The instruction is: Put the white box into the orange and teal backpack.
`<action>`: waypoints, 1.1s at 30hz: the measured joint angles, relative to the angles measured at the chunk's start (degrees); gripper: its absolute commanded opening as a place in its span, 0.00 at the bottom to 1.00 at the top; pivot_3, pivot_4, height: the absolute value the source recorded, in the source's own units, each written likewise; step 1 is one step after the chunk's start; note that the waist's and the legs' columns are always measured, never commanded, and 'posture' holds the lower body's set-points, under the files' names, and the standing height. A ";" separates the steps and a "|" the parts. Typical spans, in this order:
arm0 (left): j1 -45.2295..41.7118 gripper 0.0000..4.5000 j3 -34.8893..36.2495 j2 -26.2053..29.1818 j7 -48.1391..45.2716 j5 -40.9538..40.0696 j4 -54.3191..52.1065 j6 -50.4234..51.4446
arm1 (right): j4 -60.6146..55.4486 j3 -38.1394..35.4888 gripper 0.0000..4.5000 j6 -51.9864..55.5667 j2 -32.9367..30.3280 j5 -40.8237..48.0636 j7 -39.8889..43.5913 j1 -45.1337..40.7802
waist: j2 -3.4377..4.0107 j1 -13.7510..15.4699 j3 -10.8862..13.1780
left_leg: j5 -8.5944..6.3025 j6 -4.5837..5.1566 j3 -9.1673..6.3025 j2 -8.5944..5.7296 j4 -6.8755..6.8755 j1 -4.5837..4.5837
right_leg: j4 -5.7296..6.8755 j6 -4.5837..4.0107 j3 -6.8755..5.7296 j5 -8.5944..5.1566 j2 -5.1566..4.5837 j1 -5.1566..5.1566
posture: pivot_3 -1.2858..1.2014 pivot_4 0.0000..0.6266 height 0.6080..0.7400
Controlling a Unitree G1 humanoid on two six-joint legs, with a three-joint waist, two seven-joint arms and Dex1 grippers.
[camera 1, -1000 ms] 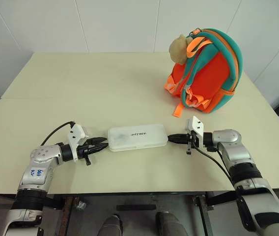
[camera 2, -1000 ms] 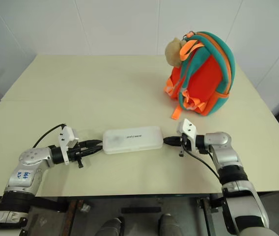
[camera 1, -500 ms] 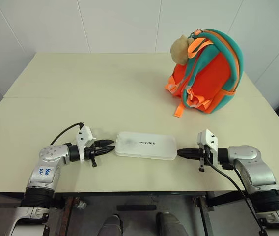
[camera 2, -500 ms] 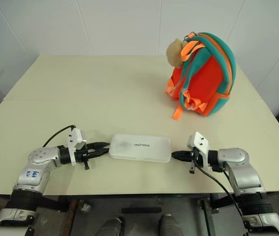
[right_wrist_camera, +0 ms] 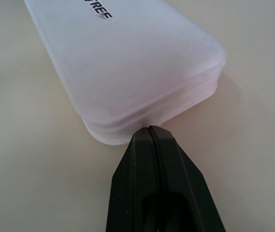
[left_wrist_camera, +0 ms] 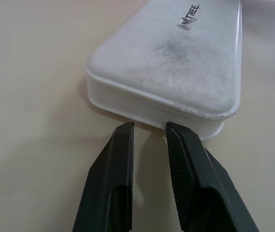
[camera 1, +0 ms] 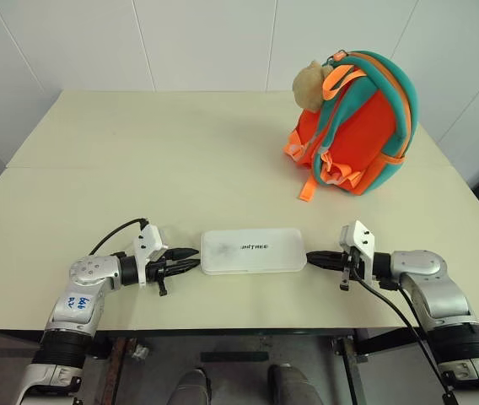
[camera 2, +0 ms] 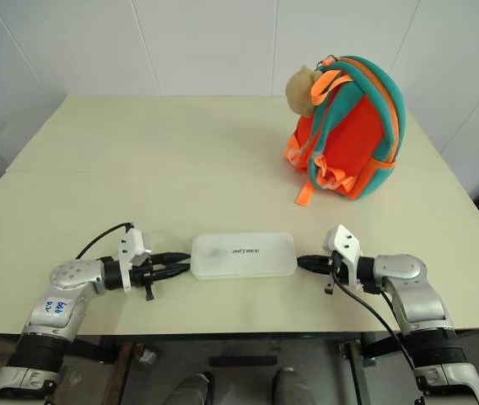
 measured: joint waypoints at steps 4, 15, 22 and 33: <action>0.32 0.58 1.19 2.49 0.58 -0.02 -0.02 1.15 | 2.08 -0.29 0.28 -0.05 -1.05 0.20 -0.04 -1.75 | 0.00 0.04 0.00 | 0.00 0.00 0.00 0.00 0.00 0.00 | -0.01 0.00 0.00 0.00 0.00 0.00 | 0.52 0.24 1.00; -0.58 1.00 3.46 5.77 -2.33 -6.80 0.20 15.90 | 6.54 -0.63 0.99 2.96 -8.56 1.93 7.44 -6.26 | 0.01 -0.01 0.01 | -0.01 0.02 0.00 0.01 -0.01 0.00 | 0.00 -0.01 -0.02 -0.01 0.01 0.01 | 0.52 0.24 1.00; -11.62 1.00 5.93 3.04 1.74 -12.60 7.11 34.53 | 6.34 2.94 0.99 5.59 -9.29 2.05 11.92 -9.52 | 0.00 -0.01 0.01 | 0.00 0.03 -0.06 0.00 0.08 -0.02 | 0.03 0.03 -0.07 0.01 0.02 0.02 | 0.52 0.24 1.00; -19.31 1.00 1.56 4.33 1.86 -18.25 6.85 64.34 | 5.88 7.88 0.99 8.57 -8.42 1.41 14.78 -10.87 | 0.00 -0.09 0.00 | -0.04 0.00 -0.06 -0.02 0.03 -0.02 | 0.01 0.09 -0.06 -0.05 0.01 0.03 | 0.52 0.24 1.00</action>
